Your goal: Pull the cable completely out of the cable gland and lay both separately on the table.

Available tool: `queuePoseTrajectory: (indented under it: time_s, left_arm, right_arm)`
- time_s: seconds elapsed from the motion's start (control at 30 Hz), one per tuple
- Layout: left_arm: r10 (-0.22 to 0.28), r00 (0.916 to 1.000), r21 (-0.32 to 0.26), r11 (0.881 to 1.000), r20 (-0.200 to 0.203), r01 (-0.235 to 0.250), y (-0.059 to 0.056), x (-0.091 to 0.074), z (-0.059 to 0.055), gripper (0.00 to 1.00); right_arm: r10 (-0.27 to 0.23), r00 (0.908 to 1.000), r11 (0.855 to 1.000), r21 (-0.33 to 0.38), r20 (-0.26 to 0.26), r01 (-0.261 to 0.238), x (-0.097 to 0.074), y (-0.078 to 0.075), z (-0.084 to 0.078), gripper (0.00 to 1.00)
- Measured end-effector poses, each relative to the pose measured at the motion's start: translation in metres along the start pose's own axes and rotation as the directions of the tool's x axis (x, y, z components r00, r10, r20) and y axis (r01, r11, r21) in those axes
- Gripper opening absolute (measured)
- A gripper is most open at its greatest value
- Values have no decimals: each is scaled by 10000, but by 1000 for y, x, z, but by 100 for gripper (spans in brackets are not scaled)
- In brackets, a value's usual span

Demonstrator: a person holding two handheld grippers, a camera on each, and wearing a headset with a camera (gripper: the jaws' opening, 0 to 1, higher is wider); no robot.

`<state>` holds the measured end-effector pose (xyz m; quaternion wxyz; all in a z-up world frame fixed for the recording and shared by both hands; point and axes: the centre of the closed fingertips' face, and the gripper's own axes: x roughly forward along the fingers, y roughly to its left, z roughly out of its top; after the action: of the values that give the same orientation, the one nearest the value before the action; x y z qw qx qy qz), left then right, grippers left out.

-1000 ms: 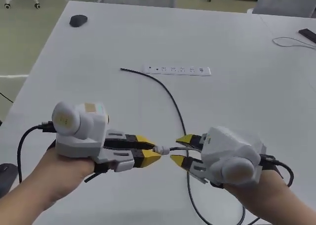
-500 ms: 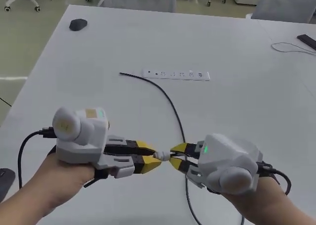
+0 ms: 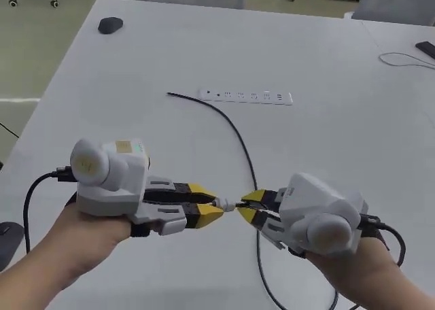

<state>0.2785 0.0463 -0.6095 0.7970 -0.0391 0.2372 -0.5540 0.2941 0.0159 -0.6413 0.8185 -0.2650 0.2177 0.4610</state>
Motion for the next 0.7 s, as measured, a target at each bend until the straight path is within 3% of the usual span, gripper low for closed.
queuePoseTrajectory:
  time_s: [0.1,0.33,0.7]
  left_arm:
    - [1,9998,-31,10000,184,0,0,-1,4,14]
    - [-7,9999,1,10000,156,7,-1,1,4,14]
    - [32,9997,-8,10000,240,-32,0,0,7,14]
  right_arm:
    - [-52,10000,9993,382,14,51,-2,-3,-4,1]
    - [-132,9999,9929,1180,-62,139,-3,-6,-18,1]
    - [-265,9995,9636,2658,-186,305,-2,-14,-43,1]
